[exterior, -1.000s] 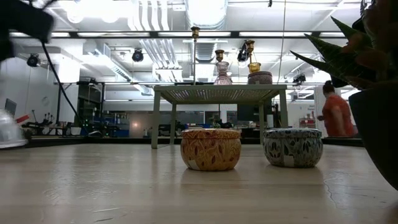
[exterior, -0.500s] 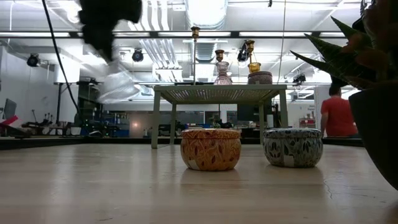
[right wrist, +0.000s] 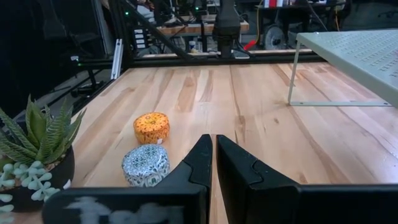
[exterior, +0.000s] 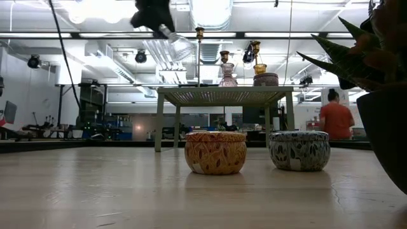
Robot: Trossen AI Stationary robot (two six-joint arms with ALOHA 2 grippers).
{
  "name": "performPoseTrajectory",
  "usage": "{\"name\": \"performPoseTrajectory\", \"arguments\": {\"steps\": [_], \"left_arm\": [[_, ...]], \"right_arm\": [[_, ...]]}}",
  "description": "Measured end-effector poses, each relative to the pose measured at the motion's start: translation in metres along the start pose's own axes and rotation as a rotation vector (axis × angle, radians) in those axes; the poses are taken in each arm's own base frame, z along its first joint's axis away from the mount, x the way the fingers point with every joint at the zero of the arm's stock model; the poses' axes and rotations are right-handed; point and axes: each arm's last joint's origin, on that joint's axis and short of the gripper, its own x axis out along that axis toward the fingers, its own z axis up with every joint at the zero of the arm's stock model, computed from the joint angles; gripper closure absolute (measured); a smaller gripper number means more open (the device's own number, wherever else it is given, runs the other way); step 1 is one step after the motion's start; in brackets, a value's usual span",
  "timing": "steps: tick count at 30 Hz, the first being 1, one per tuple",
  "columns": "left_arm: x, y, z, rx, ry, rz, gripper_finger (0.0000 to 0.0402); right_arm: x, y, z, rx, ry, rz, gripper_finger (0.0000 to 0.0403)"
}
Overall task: Pick & Place candle stick holders
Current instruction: Put the transparent candle holder on the shelf
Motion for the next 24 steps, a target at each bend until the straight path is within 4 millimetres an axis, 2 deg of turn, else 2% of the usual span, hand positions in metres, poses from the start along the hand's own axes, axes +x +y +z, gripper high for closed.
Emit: {"name": "performPoseTrajectory", "arguments": {"steps": [6, 14, 24], "left_arm": [[0.031, 0.002, 0.026, 0.067, 0.049, 0.034, 0.0226], [0.077, 0.009, 0.040, 0.087, 0.150, 0.082, 0.0220], [0.104, 0.019, 0.046, 0.084, 0.184, 0.118, 0.0218]], "right_arm": [[0.000, 0.000, 0.000, 0.000, 0.000, 0.000, 0.0385], [0.000, 0.000, 0.000, 0.000, 0.001, 0.000, 0.0385], [0.000, 0.000, 0.000, 0.000, 0.001, 0.001, 0.0385]]}}
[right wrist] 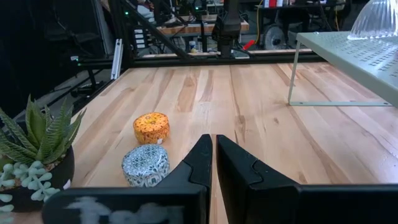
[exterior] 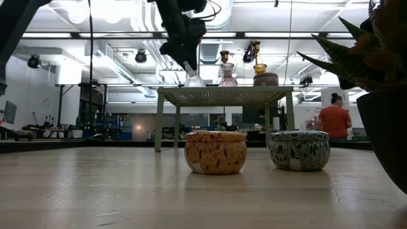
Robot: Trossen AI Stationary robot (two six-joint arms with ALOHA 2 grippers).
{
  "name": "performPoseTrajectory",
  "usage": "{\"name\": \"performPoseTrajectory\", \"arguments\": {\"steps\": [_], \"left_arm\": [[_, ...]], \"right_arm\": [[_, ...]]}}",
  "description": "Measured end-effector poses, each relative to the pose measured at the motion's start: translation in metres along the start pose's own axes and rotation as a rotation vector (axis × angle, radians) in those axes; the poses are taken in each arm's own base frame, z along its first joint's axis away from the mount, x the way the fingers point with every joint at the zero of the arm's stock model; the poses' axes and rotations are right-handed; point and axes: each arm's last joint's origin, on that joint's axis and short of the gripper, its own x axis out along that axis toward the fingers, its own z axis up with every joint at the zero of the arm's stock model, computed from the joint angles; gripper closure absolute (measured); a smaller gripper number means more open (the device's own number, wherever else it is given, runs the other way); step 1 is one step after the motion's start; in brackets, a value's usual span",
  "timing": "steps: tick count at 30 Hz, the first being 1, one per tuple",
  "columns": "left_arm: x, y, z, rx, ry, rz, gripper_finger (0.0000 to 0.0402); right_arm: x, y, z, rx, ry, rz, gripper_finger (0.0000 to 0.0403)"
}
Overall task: Pick & Place candle stick holders
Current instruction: Put the transparent candle holder on the shelf
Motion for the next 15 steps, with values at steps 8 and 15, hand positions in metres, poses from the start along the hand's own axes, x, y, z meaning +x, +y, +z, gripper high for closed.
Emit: {"name": "performPoseTrajectory", "arguments": {"steps": [8, 15], "left_arm": [[0.0031, 0.0035, 0.0037, -0.029, -0.044, 0.112, 0.0217], [0.0030, 0.0030, 0.0060, -0.056, -0.069, 0.106, 0.0216]], "right_arm": [[0.0000, 0.0000, 0.0000, 0.000, 0.000, 0.000, 0.0385], [0.0000, 0.0000, 0.0000, 0.000, 0.000, 0.000, 0.0385]]}}
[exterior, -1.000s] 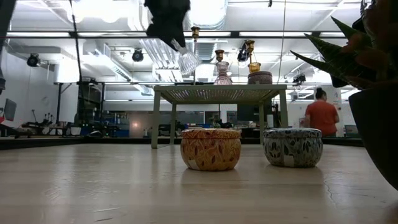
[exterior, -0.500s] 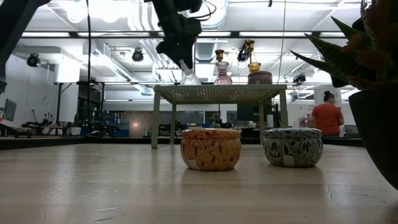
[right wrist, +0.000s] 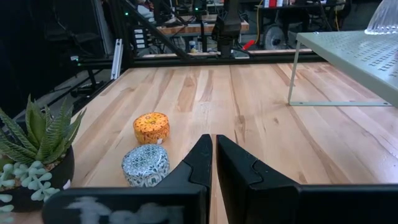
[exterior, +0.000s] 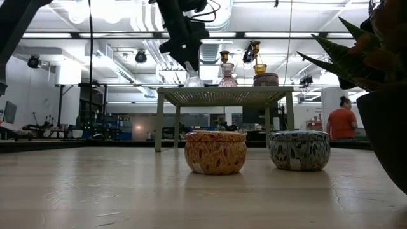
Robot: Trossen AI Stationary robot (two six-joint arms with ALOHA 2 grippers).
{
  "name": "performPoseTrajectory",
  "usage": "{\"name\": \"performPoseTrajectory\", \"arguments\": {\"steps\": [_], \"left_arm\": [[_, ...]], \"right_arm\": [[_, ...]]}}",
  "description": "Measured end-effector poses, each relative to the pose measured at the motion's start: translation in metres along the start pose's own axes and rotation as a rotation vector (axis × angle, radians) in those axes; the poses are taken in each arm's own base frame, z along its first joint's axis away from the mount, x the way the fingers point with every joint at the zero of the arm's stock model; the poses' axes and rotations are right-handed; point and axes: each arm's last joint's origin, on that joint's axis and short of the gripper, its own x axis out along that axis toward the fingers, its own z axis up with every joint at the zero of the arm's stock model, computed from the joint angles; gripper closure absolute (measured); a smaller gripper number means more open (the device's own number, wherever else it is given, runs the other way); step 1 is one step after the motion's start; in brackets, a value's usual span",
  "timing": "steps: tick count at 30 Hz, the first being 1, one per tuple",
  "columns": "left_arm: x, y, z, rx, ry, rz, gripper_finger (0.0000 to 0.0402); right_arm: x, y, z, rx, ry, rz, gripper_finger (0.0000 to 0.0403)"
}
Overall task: Pick & Place candle stick holders
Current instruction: Put the transparent candle holder on the shelf
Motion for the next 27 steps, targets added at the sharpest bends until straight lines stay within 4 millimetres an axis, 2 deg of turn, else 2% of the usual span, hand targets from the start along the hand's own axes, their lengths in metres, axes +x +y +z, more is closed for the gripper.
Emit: {"name": "performPoseTrajectory", "arguments": {"steps": [16, 23, 27], "left_arm": [[0.018, -0.004, -0.006, -0.013, -0.014, 0.028, 0.0212], [0.017, -0.006, -0.006, -0.010, -0.021, 0.023, 0.0168], [0.010, -0.008, -0.007, 0.001, -0.027, 0.016, 0.0140]], "right_arm": [[0.000, 0.000, 0.000, 0.000, 0.000, 0.000, 0.0385], [0.000, 0.000, 0.000, 0.000, 0.000, 0.000, 0.0385], [0.000, 0.000, 0.000, 0.000, 0.000, 0.000, 0.0385]]}}
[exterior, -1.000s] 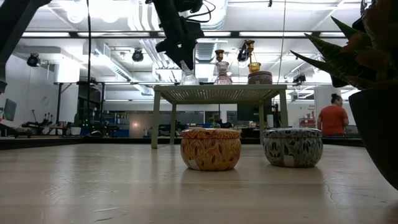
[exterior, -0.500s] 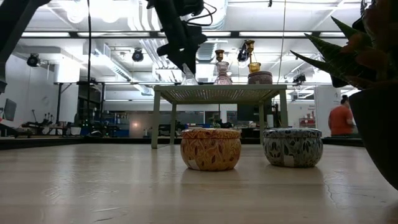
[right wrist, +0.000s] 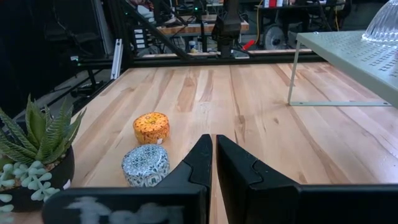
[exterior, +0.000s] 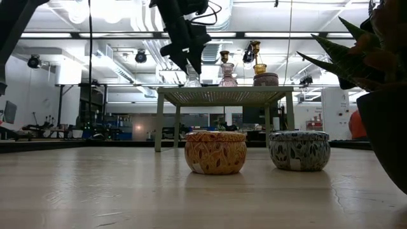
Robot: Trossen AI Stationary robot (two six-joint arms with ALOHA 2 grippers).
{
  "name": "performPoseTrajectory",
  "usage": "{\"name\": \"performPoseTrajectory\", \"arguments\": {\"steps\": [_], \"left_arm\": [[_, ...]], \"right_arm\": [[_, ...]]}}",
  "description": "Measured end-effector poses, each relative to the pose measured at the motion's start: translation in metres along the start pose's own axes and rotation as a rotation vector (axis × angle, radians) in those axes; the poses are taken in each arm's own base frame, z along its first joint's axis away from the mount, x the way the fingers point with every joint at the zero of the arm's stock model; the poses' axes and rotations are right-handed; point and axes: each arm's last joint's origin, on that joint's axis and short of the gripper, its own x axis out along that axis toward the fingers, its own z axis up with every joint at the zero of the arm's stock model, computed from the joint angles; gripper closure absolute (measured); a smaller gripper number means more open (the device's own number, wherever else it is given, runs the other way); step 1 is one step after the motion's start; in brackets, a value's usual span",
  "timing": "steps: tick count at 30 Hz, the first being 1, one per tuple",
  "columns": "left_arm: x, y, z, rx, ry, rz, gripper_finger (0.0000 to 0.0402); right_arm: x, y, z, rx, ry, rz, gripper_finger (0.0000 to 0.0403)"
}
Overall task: Pick & Place candle stick holders
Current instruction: Put the transparent candle holder on the shelf, then put the yellow scented candle on the shelf
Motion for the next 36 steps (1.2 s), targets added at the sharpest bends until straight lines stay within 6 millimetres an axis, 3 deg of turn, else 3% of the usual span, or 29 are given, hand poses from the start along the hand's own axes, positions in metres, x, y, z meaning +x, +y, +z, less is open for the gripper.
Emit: {"name": "performPoseTrajectory", "arguments": {"steps": [15, 18, 22, 27, 32, 36], "left_arm": [[-0.062, -0.006, -0.011, 0.054, -0.053, -0.057, 0.0124], [-0.079, -0.028, -0.020, 0.151, -0.068, -0.108, 0.0124], [-0.100, -0.075, -0.040, 0.297, -0.090, -0.233, 0.0124], [-0.112, -0.139, -0.082, 0.402, -0.129, -0.361, 0.0124], [-0.107, -0.188, -0.135, 0.462, -0.216, -0.377, 0.0124], [-0.085, -0.204, -0.164, 0.375, -0.238, -0.440, 0.0124]], "right_arm": [[0.000, 0.000, 0.000, 0.000, 0.000, -0.001, 0.0385], [0.000, 0.000, 0.000, 0.000, 0.000, 0.000, 0.0385], [0.000, 0.000, 0.000, 0.000, 0.000, -0.001, 0.0385], [0.000, 0.000, 0.000, 0.000, 0.000, 0.000, 0.0385], [0.000, 0.000, 0.000, 0.000, -0.001, 0.000, 0.0385], [0.000, 0.000, 0.000, 0.000, -0.001, 0.000, 0.0385]]}}
